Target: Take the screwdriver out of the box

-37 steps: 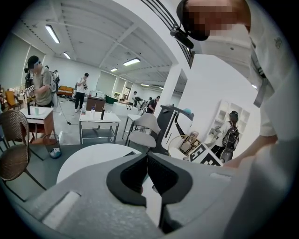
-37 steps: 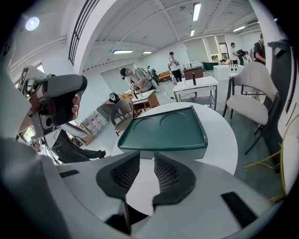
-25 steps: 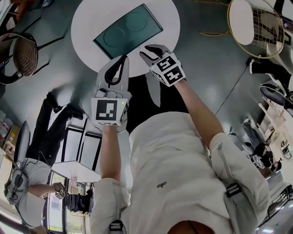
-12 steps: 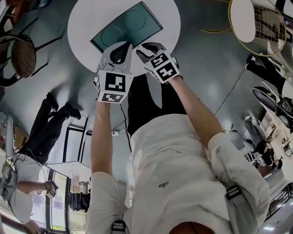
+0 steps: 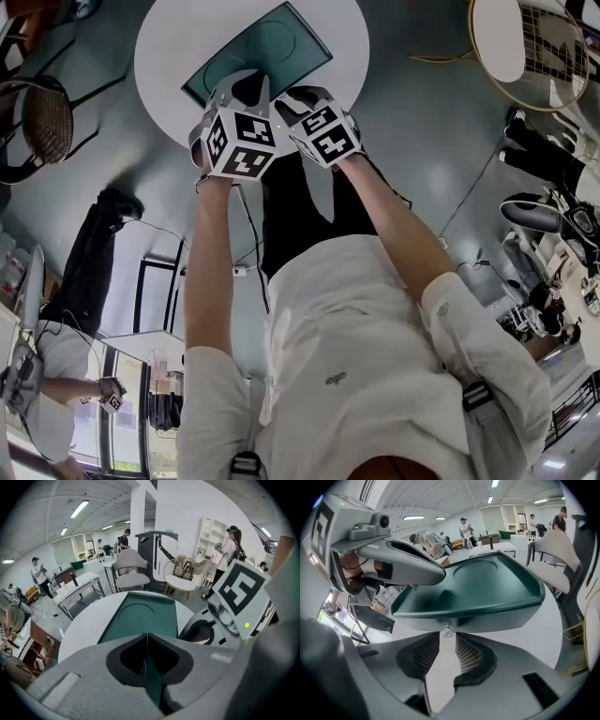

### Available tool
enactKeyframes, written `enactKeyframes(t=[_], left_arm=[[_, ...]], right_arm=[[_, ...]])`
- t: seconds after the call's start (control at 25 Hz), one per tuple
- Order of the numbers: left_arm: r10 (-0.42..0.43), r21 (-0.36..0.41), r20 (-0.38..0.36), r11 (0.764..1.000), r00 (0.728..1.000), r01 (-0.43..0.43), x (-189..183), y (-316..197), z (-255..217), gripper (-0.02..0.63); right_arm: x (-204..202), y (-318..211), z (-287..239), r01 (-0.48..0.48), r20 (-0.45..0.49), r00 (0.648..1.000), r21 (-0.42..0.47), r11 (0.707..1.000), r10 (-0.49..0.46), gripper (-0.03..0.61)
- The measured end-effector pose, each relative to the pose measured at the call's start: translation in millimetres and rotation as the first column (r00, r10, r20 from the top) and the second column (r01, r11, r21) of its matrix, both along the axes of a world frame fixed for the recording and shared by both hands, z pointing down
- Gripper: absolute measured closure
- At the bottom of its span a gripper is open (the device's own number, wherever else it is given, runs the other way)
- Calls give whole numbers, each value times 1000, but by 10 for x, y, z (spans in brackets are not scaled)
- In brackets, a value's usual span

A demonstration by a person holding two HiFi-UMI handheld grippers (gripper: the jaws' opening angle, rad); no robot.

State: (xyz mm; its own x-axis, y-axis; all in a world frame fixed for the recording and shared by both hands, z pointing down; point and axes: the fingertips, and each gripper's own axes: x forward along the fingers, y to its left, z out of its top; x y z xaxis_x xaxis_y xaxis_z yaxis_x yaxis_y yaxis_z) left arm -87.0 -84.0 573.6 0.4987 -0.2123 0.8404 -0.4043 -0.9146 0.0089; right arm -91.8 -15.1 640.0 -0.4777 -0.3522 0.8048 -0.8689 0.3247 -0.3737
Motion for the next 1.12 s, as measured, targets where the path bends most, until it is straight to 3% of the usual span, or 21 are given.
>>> enactKeyframes(t=[0.6, 1.12], left_arm=[[39, 27, 59, 999, 998, -40, 58, -15, 107, 603], [-4, 70, 40, 998, 999, 2, 52, -27, 100, 603]], right_arm=[[26, -19, 13, -39, -15, 999, 23, 999, 39, 502], [57, 96, -14, 2, -19, 1000, 8, 1000, -2, 509]])
